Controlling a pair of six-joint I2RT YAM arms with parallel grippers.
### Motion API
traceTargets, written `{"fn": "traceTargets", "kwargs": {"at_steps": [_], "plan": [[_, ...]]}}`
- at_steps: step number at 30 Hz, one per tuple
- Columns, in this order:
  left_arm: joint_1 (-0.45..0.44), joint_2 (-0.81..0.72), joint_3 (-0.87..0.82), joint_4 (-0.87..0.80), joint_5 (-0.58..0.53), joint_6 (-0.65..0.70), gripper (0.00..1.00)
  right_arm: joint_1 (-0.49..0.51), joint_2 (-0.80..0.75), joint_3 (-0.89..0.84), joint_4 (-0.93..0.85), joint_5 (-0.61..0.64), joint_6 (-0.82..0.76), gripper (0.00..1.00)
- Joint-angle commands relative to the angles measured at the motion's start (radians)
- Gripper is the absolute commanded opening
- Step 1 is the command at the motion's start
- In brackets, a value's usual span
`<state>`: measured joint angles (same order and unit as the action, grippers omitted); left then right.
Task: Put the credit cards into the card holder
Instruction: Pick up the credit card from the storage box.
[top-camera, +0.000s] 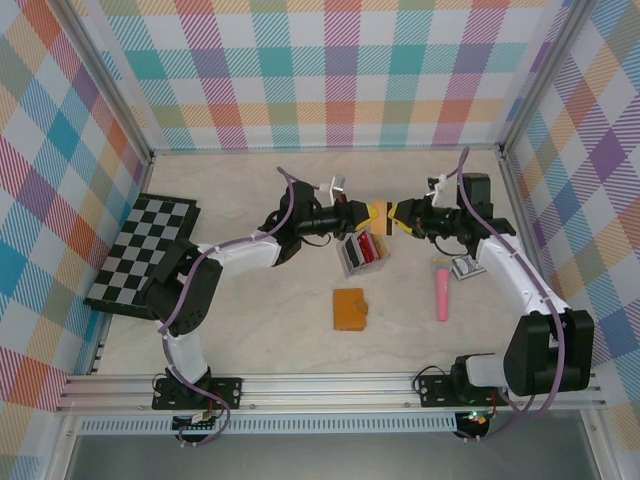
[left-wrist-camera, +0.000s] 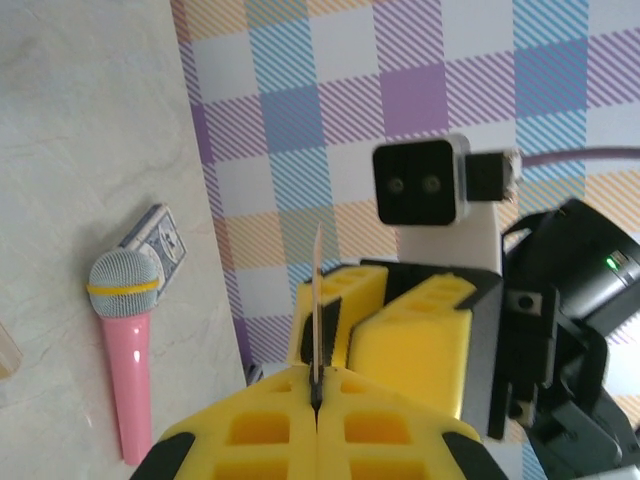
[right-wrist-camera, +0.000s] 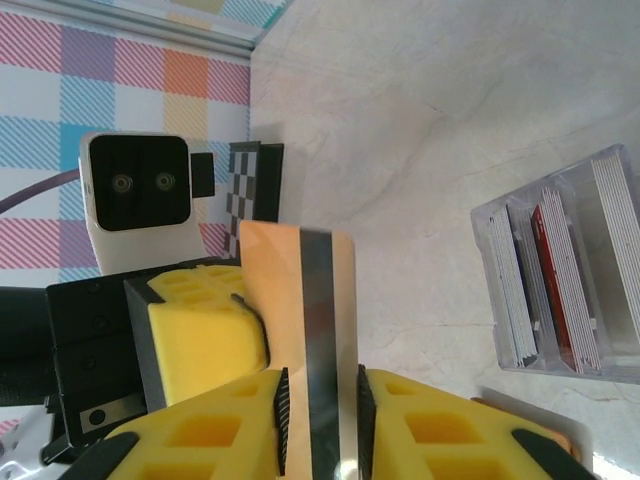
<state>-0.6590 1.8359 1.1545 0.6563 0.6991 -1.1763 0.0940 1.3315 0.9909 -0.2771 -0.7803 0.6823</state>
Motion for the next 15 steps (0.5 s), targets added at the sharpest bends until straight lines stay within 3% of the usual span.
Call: {"fn": "traceTargets", "kwargs": {"at_steps": [1, 9, 11, 13, 15], "plan": [[-0.005, -0.002, 0.047, -0.023, 0.087, 0.052, 0.0, -0.015, 0.031, 0.025, 0.009, -0.127, -0.049, 0.21], [-0.002, -0.03, 0.038, -0.123, 0.035, 0.106, 0.01, -0.016, 0.04, 0.026, 0.0, -0.21, -0.077, 0.03], [-0.002, -0.036, 0.033, -0.169, 0.006, 0.118, 0.16, -0.015, 0.03, 0.026, -0.019, -0.206, -0.089, 0.01], [-0.002, -0.047, 0.026, -0.233, -0.024, 0.145, 0.2, -0.016, 0.018, 0.032, -0.075, -0.172, -0.117, 0.01], [-0.002, -0.073, 0.013, -0.328, -0.076, 0.19, 0.34, -0.013, 0.0, 0.04, -0.161, -0.096, -0.167, 0.01]]}}
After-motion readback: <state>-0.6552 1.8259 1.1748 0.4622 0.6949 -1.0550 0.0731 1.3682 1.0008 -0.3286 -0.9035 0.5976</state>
